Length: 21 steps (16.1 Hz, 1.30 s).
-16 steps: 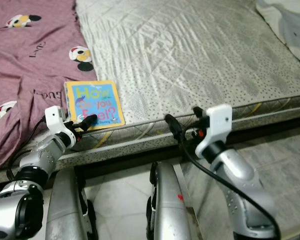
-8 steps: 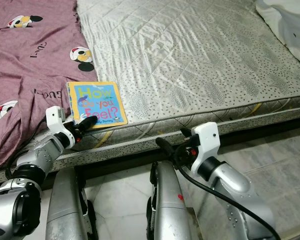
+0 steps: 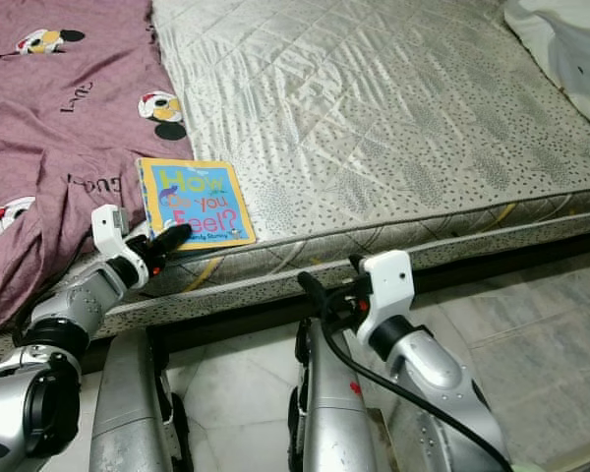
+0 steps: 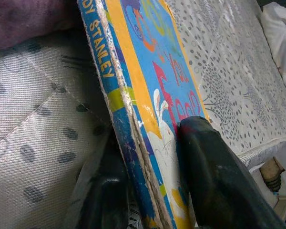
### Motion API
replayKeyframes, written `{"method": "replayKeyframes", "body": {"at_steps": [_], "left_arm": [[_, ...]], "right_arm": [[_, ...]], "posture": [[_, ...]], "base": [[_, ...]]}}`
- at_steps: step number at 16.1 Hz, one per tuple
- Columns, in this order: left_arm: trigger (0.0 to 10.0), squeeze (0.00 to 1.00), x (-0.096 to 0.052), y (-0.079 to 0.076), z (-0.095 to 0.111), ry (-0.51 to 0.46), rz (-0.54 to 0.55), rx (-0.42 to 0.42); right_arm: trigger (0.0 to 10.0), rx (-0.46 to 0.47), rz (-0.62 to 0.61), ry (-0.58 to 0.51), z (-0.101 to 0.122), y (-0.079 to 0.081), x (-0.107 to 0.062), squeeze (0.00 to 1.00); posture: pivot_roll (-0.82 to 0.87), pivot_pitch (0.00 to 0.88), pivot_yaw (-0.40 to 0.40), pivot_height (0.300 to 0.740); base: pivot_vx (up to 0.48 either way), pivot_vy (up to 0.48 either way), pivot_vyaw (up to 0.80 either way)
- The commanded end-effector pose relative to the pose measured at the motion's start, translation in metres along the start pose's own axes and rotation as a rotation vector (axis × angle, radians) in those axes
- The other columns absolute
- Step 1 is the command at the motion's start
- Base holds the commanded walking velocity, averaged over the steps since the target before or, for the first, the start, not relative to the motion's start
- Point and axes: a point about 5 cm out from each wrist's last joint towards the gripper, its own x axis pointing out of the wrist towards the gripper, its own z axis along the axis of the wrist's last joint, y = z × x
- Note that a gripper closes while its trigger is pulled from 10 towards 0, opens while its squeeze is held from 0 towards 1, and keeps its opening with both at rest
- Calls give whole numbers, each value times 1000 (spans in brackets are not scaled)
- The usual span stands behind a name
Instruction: Clean up the room
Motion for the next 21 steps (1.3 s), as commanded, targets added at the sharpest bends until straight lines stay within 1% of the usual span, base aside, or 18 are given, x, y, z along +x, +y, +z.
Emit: {"method": "replayKeyframes", "body": {"at_steps": [1,2,4,5,6,7,9,10,11,12,14,15,16,17,18,19,21], "left_arm": [[0,0,-1,2,-3,19,0,0],[0,0,-1,1,-3,20,-3,0],[0,0,-1,3,2,-33,35,38],[0,0,-1,2,5,-53,29,56],[0,0,-1,3,6,-62,58,101],[0,0,-1,3,7,-75,70,109],[0,0,-1,0,13,-147,90,172],[0,0,-1,0,15,-163,93,188],[0,0,-1,-4,21,-211,86,222],[0,0,-2,-13,32,-293,54,296],[0,0,-5,-22,42,-359,29,391],[0,0,-10,-29,51,-414,13,458],[0,0,-14,-33,56,-446,6,497],[0,0,-20,-36,57,-475,17,519],[0,0,-25,-37,56,-486,19,533],[0,0,-40,-40,50,-506,39,578],[0,0,-56,-45,41,-502,56,616]], "right_arm": [[10000,-10,-18,6,-3,-2,-1,0],[10000,-18,-20,1,-4,-2,0,0],[10000,-15,-6,-11,-3,-1,2,0],[10000,-22,-3,-10,-3,-1,3,0],[10000,-26,2,-9,-3,0,4,0],[10000,-27,4,-7,-4,0,5,0],[10000,-28,4,-1,-6,0,9,0],[10000,-28,5,-3,-6,0,10,0],[10000,-32,7,-8,-6,1,13,0],[10000,-41,2,-13,-6,1,17,0],[10000,-45,-16,-16,-8,0,20,0],[10000,-11,-61,-13,-11,-2,22,0],[10000,-20,-95,-22,-12,-4,22,0],[10000,-13,-136,-36,-13,-6,22,0],[10000,6,-157,-44,-14,-6,23,0],[10000,38,-211,-71,-13,-9,24,0],[10000,82,-276,-117,-8,-16,26,0]], "posture": [[-141,165,-66,531],[-138,160,-68,531],[-135,158,-68,531],[-135,158,-68,531],[-134,157,-70,531],[-129,155,-71,531],[-119,149,-71,531],[-116,149,-70,531],[-108,147,-66,531],[-100,144,-58,531],[-95,140,-52,531],[-91,133,-49,531],[-79,124,-44,531],[-71,120,-39,531],[-66,120,-31,531],[-54,125,-23,531],[-34,117,-18,531]], "base": [[0,0,0],[0,0,0],[0,0,0],[0,0,0],[0,0,0],[0,0,0],[0,0,0],[0,0,0],[0,0,0],[0,0,0],[0,0,0],[0,0,0],[0,0,0],[0,0,0],[0,0,0],[0,0,0],[0,0,0]]}}
